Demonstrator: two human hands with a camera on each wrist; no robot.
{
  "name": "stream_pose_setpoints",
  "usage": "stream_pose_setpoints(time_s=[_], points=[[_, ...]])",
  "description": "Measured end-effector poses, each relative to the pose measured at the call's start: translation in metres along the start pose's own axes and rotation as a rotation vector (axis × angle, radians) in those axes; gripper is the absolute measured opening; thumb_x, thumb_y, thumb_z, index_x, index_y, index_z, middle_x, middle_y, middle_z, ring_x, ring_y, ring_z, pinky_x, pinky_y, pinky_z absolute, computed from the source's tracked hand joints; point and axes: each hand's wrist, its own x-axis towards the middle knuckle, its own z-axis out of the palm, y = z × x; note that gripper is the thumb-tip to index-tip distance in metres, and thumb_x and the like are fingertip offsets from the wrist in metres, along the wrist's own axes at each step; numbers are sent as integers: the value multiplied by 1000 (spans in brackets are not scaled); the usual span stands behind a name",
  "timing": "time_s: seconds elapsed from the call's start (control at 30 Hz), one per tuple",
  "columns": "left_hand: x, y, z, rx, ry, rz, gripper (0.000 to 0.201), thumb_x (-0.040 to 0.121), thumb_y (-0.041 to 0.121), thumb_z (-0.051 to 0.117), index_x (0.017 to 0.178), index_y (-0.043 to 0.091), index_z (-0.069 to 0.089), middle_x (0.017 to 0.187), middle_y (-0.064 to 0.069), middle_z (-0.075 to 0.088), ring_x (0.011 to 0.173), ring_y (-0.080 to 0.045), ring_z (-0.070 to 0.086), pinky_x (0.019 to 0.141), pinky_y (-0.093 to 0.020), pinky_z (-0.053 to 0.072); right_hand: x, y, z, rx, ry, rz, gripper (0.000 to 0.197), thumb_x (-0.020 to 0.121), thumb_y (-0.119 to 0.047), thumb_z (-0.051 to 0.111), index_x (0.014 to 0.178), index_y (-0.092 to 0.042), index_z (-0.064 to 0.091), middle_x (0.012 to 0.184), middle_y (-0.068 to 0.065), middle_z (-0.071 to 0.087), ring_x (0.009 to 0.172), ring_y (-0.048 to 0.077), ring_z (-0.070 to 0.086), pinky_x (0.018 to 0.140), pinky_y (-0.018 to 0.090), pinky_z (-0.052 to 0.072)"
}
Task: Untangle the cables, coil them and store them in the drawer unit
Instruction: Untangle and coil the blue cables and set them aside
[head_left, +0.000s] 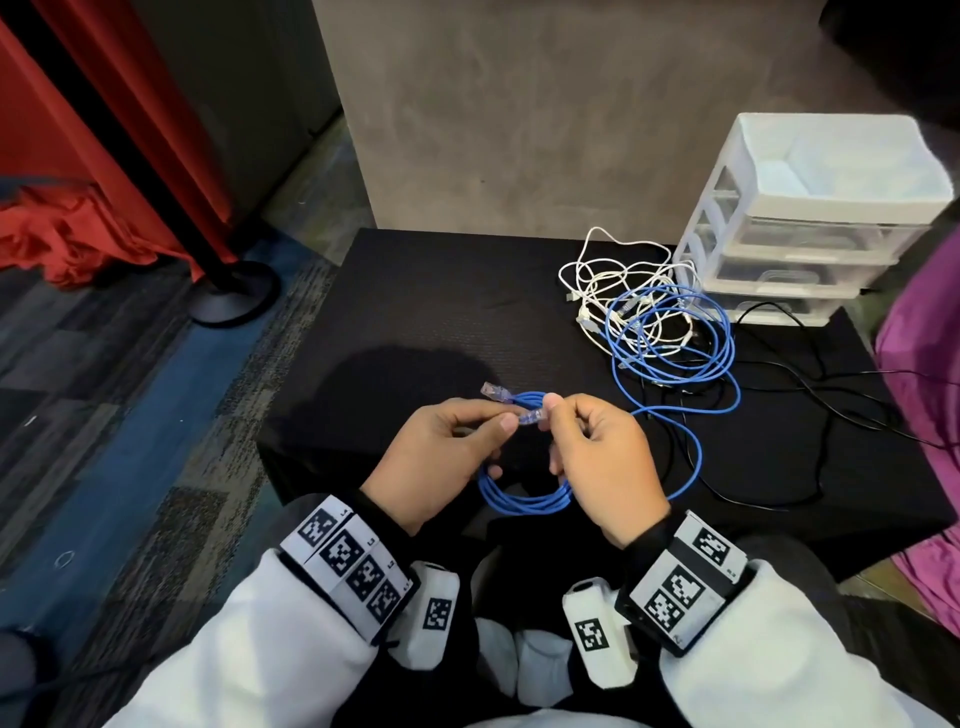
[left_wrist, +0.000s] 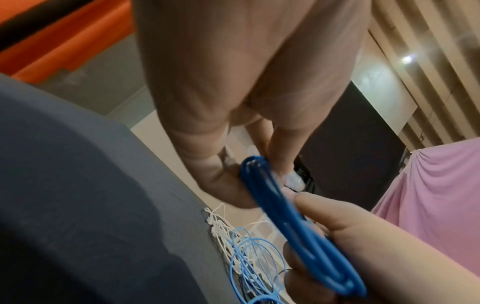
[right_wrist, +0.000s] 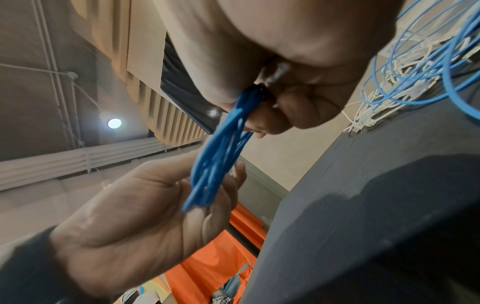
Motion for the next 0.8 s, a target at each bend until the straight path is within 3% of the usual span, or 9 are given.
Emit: stream_pose_setpoints(time_s=[0.13, 0.27, 0.43, 0.57, 0.67, 0.73, 0.8], points=[[7, -3, -1, 147, 101, 126, 15, 94, 18, 74, 97, 29, 83, 103, -3, 68, 73, -11, 66, 66, -31, 59, -3, -10, 1, 83, -22, -4, 34, 107, -30, 55, 82, -10, 67, 52, 3, 58, 51, 14, 53, 62, 34, 47], [7, -6, 3, 104, 120, 158, 17, 90, 16, 78, 99, 31, 80, 97, -4, 73, 70, -22, 66, 69, -46, 62, -3, -13, -2, 129, -38, -8, 30, 108, -26, 55, 84, -11, 66, 59, 3, 59, 55, 14, 55, 61, 35, 49], [7, -6, 3, 139, 182, 146, 32, 88, 19, 79, 100, 26, 51, 95, -9, 66, 69, -23, 65, 63, -43, 63, -5, -12, 2, 168, 2, -40, 19, 107, -21, 56, 95, -19, 70, 61, 2, 58, 59, 14, 54, 60, 30, 51], [9, -15, 4, 311, 252, 206, 20, 94, 26, 71, 101, 37, 56, 91, 4, 68, 69, -15, 67, 63, -37, 62, -5, -16, 3, 192, -72, -97, 11, 106, -20, 59, 108, -20, 70, 63, 2, 61, 59, 15, 56, 61, 31, 51], [6, -15, 5, 352, 321, 278, 5, 101, 26, 63, 96, 28, 62, 79, 3, 70, 59, -14, 68, 59, -23, 54, -2, -17, 0, 187, -153, -108, 14, 105, -18, 60, 116, -20, 68, 68, 3, 63, 63, 18, 58, 65, 34, 54], [5, -11, 6, 223, 305, 205, 11, 102, 29, 61, 96, 21, 64, 68, -1, 69, 56, -20, 69, 61, -30, 57, 0, -15, -4, 161, -193, -118, 16, 105, -16, 60, 119, -21, 65, 72, 4, 65, 65, 18, 60, 68, 33, 55], [4, -6, 5, -2, 217, 89, 17, 102, 30, 61, 100, 13, 64, 74, -3, 67, 63, -21, 69, 68, -42, 62, 2, -12, -6, 143, -207, -109, 16, 105, -15, 59, 118, -23, 65, 73, 4, 66, 66, 19, 61, 70, 35, 56]])
